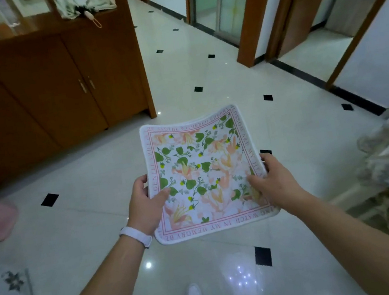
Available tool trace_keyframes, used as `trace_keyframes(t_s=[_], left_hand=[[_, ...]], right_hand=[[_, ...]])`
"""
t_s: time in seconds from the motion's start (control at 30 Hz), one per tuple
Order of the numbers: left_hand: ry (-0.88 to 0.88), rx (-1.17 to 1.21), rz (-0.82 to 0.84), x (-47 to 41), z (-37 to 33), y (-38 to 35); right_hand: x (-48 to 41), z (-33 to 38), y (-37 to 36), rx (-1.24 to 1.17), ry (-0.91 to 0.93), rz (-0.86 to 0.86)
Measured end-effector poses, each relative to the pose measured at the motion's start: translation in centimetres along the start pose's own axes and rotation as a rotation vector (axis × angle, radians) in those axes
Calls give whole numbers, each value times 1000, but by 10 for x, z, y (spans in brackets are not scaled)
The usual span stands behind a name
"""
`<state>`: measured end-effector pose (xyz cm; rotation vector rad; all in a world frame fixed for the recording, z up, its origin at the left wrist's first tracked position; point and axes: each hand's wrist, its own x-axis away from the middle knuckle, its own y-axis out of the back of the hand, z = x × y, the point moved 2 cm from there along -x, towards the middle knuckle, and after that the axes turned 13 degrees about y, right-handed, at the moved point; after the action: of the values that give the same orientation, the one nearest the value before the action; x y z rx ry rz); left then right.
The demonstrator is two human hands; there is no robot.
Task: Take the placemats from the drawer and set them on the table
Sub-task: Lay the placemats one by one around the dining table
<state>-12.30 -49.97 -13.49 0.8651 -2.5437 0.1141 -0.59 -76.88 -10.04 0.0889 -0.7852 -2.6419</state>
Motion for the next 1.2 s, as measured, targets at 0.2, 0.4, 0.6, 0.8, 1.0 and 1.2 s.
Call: trace_keyframes(t_s=[0.2,0.4,0.6,0.8,1.0,1.2], left_hand=[[-29,-83,203,-68,-57,-47],[-49,-146,373,-106,-85,-134],[-80,-256,460,-134,-101,-231],[-71,-326,431,-168,-133,-329],[-131,-351,410,-189,-173,-427],[-145,-359,487,-193,-189,-518]], right_hand=[[-31,8,26,-24,-63,-214],[-44,-19,76,-57,-167,-396],[-67,-72,123,-116,-232,-524],[-136,-131,182,-152,-264,-522],[-196,-167,267,-185,-231,-525],[-211,-201,335,-183,-235,-605]])
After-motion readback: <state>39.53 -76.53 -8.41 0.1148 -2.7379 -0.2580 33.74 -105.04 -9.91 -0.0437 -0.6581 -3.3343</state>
